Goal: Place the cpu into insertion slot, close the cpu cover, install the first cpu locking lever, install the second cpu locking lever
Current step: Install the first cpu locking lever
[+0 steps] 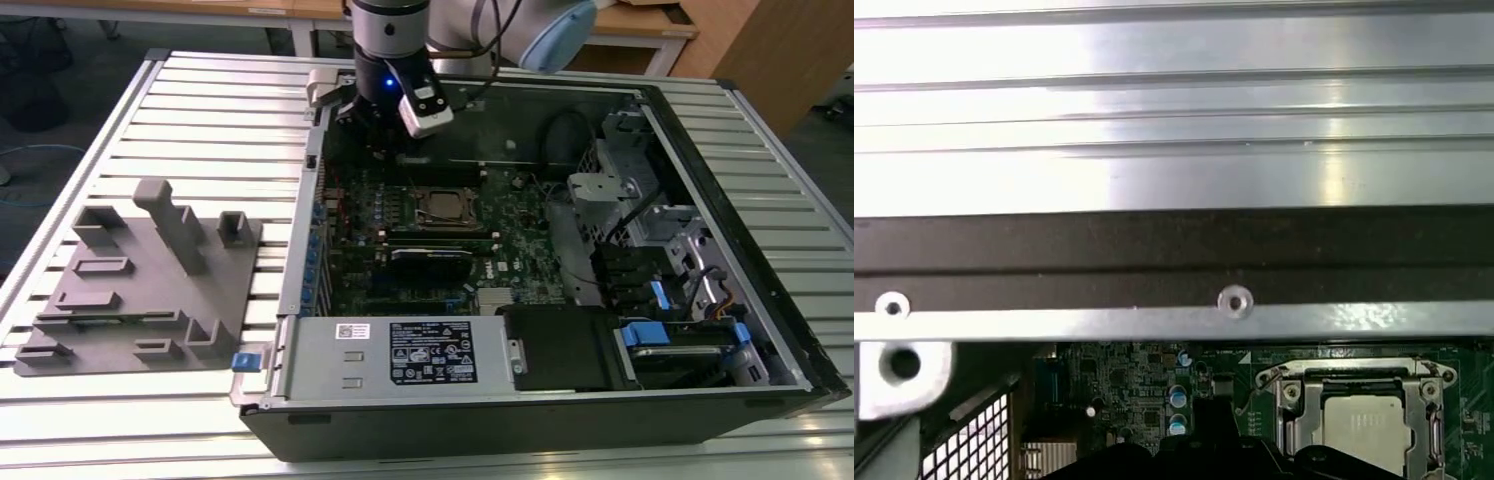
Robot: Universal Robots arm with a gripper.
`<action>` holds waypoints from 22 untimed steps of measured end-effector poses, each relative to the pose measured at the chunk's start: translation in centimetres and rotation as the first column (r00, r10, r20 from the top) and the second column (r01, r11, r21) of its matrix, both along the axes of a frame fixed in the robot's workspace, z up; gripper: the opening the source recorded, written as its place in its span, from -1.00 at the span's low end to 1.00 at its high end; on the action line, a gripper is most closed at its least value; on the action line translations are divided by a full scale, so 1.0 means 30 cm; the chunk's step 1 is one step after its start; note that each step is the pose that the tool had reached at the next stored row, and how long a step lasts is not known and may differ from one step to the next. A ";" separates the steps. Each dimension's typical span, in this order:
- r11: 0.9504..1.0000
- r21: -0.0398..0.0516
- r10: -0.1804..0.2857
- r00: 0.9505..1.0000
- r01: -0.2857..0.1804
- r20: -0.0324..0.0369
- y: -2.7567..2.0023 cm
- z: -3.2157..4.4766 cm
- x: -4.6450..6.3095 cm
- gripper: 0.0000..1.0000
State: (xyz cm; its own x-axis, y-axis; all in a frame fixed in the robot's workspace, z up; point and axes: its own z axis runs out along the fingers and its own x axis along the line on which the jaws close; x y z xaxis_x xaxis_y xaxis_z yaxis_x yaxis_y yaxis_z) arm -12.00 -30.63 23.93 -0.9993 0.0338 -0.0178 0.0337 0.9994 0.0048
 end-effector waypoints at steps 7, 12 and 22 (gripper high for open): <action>1.000 0.004 0.000 1.000 0.000 0.003 0.013 -0.001 -0.003 -0.79; 1.000 0.005 0.000 1.000 0.000 0.004 0.014 0.005 -0.003 -0.79; 1.000 0.005 0.000 1.000 0.000 0.004 0.014 0.031 -0.003 -0.79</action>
